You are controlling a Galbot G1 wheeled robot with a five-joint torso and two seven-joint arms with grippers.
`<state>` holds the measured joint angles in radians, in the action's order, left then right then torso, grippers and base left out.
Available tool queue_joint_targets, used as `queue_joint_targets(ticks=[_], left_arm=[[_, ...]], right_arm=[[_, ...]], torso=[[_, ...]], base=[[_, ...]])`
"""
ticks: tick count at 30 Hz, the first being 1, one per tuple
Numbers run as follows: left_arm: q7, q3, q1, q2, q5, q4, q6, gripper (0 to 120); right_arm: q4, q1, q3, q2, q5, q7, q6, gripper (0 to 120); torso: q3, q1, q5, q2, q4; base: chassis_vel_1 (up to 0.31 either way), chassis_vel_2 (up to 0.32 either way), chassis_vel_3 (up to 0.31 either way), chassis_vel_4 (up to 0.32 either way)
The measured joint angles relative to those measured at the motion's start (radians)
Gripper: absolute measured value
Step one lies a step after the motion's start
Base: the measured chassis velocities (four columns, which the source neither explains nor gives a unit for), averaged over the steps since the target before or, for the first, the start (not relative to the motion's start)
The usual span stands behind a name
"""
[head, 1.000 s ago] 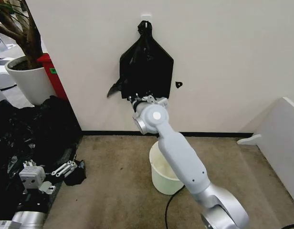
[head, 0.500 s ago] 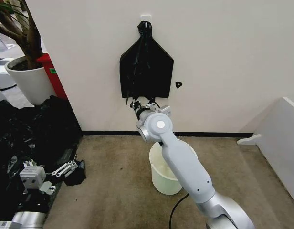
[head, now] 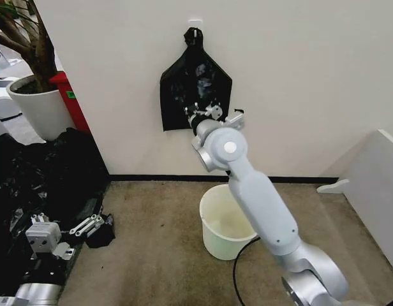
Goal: Place the garbage bag over the trash bin.
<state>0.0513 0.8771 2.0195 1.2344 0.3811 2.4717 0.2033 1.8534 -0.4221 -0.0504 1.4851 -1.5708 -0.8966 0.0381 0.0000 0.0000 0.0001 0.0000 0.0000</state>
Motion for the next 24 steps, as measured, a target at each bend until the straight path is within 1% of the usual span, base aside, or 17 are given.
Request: queue_joint_targets(ticks=[4, 7, 12, 24], left_arm=[[0.000, -0.001, -0.003, -0.002, 0.002, 0.002, -0.002, 100], [0.001, -0.001, -0.005, -0.006, 0.005, 0.004, -0.005, 100], [0.001, -0.001, -0.007, -0.015, 0.007, 0.001, -0.008, 100], [-0.002, 0.002, -0.005, -0.012, 0.008, 0.005, -0.009, 100]], right_arm=[[-0.001, -0.052, -0.017, -0.005, 0.016, -0.001, -0.012, 0], [0.022, -0.107, -0.029, -0.015, 0.019, -0.002, -0.018, 0], [0.052, -0.155, -0.036, -0.024, 0.020, -0.014, -0.019, 0], [0.078, -0.226, -0.018, -0.030, 0.019, -0.042, -0.013, 0]], torso=[[0.000, 0.000, -0.0003, 0.000, 0.0001], [0.000, 0.000, 0.0001, 0.000, 0.0000], [0.000, 0.000, -0.0001, 0.000, -0.0001], [0.000, 0.000, -0.0001, 0.000, 0.0000]], base=[[0.000, 0.000, 0.000, 0.000], [0.000, 0.000, 0.000, 0.000], [0.000, 0.000, 0.000, 0.000], [0.000, 0.000, 0.000, 0.000]])
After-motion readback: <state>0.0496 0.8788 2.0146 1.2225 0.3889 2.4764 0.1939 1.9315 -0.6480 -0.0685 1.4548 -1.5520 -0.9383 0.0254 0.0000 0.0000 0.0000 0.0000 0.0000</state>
